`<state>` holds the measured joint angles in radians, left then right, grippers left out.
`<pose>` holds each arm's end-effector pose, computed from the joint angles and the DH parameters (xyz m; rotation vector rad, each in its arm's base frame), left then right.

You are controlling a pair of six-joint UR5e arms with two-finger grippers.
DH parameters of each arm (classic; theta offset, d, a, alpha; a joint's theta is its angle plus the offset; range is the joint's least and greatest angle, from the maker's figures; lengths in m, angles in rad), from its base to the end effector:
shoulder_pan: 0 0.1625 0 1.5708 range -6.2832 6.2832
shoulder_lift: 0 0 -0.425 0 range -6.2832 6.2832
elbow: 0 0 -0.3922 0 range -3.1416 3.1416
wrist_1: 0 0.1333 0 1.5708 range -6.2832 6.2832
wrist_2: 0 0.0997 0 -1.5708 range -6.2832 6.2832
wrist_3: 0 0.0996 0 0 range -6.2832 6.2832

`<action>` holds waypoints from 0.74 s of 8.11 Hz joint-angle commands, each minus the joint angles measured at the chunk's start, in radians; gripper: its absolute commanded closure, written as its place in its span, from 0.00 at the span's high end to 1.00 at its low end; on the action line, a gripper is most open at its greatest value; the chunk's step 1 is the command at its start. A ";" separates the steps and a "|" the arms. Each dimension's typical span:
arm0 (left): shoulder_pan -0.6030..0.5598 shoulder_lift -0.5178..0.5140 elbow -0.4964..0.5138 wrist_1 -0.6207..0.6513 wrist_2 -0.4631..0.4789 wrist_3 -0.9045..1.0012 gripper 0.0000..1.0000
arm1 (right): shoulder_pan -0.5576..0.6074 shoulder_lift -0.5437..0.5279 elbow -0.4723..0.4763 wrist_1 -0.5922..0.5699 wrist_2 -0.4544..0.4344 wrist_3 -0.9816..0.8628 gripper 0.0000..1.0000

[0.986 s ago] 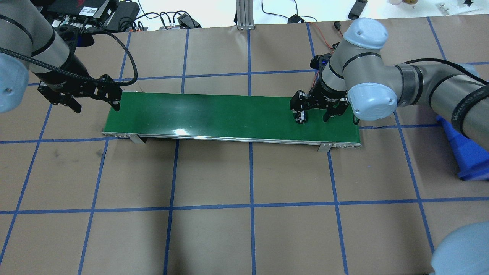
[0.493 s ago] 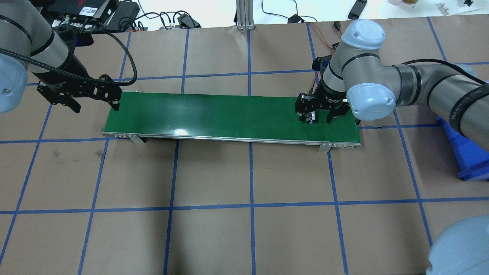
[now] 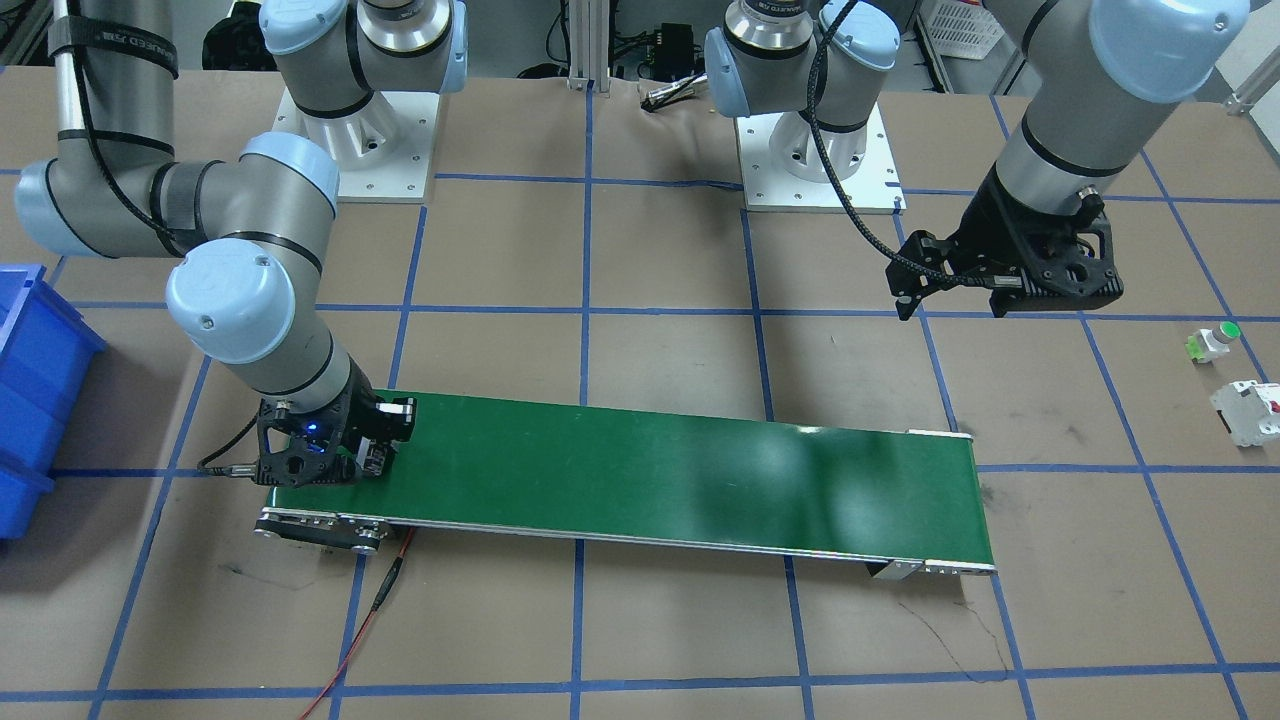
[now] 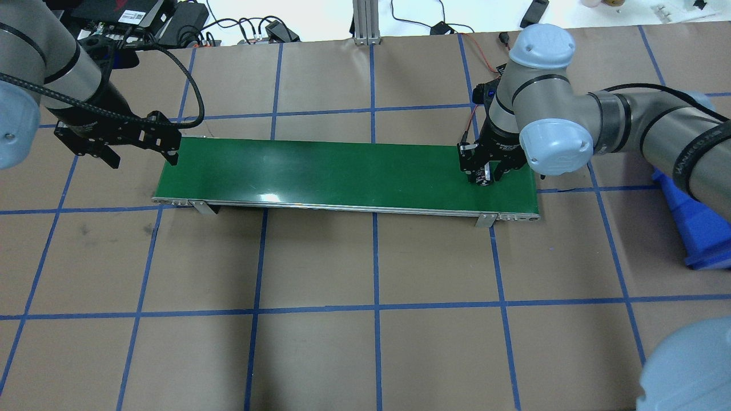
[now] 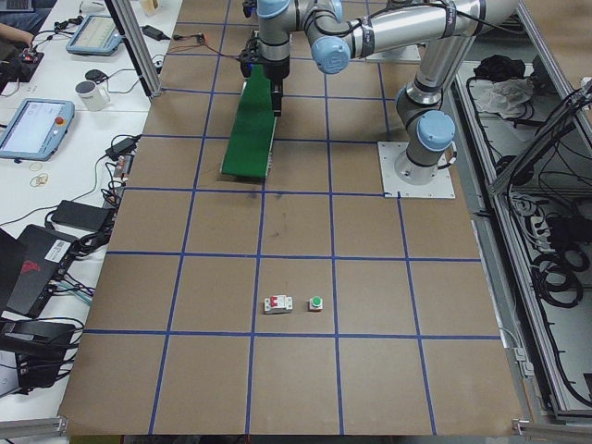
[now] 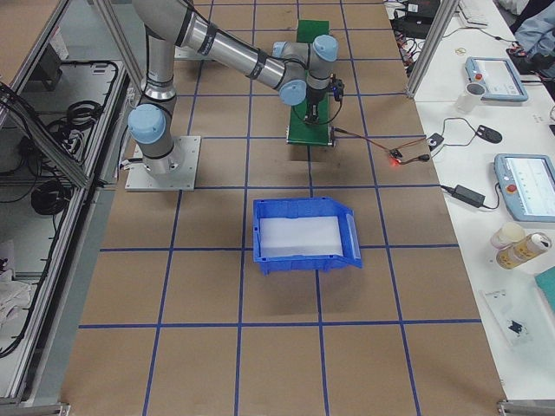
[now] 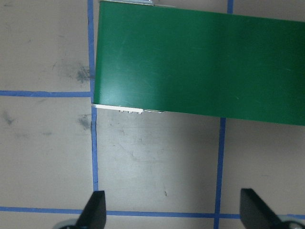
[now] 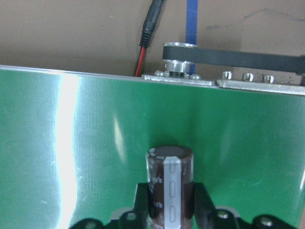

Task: Move capacitor from left to right
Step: 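Lift the capacitor with the right gripper and carry it into the blue bin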

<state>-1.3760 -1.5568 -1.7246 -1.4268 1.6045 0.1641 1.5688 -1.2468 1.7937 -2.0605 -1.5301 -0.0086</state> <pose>-0.0341 -0.4986 0.4337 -0.0478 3.1073 0.0030 0.1362 -0.5644 0.2564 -0.0084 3.0993 0.0883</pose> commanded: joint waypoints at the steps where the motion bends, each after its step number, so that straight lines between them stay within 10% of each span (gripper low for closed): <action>1: 0.000 0.000 0.000 0.000 0.000 0.000 1.00 | -0.027 -0.014 -0.049 0.023 -0.076 -0.004 0.00; 6: 0.000 0.000 -0.001 0.000 0.000 -0.002 1.00 | -0.361 -0.057 -0.183 0.217 -0.157 -0.413 0.00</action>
<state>-1.3760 -1.5570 -1.7243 -1.4266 1.6045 0.1627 1.3566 -1.2974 1.6272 -1.8574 -1.6524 -0.2025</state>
